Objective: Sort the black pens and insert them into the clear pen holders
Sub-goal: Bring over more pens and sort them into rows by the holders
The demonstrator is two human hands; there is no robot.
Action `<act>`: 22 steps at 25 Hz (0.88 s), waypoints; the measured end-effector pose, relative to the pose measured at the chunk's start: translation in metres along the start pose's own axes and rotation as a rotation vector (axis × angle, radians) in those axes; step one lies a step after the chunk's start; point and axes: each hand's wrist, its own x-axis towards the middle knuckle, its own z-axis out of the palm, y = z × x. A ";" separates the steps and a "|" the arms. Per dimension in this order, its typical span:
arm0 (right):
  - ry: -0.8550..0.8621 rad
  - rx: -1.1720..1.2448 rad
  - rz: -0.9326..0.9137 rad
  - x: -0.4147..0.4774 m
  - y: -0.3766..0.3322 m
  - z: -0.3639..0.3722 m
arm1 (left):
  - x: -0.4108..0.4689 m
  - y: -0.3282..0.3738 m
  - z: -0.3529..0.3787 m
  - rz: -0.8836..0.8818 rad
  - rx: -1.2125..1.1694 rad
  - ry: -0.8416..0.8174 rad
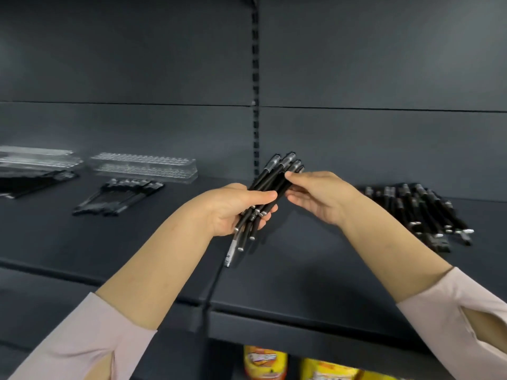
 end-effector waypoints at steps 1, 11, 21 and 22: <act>0.001 0.037 -0.008 -0.002 0.005 0.025 | -0.011 -0.006 -0.020 0.006 -0.012 0.006; -0.008 0.158 -0.005 0.003 0.024 0.204 | -0.062 -0.036 -0.184 0.061 -0.085 0.062; -0.103 0.119 0.002 0.081 0.033 0.348 | -0.041 -0.052 -0.334 0.143 -0.126 0.224; -0.099 0.114 -0.004 0.088 0.035 0.362 | -0.038 -0.053 -0.351 0.155 -0.107 0.222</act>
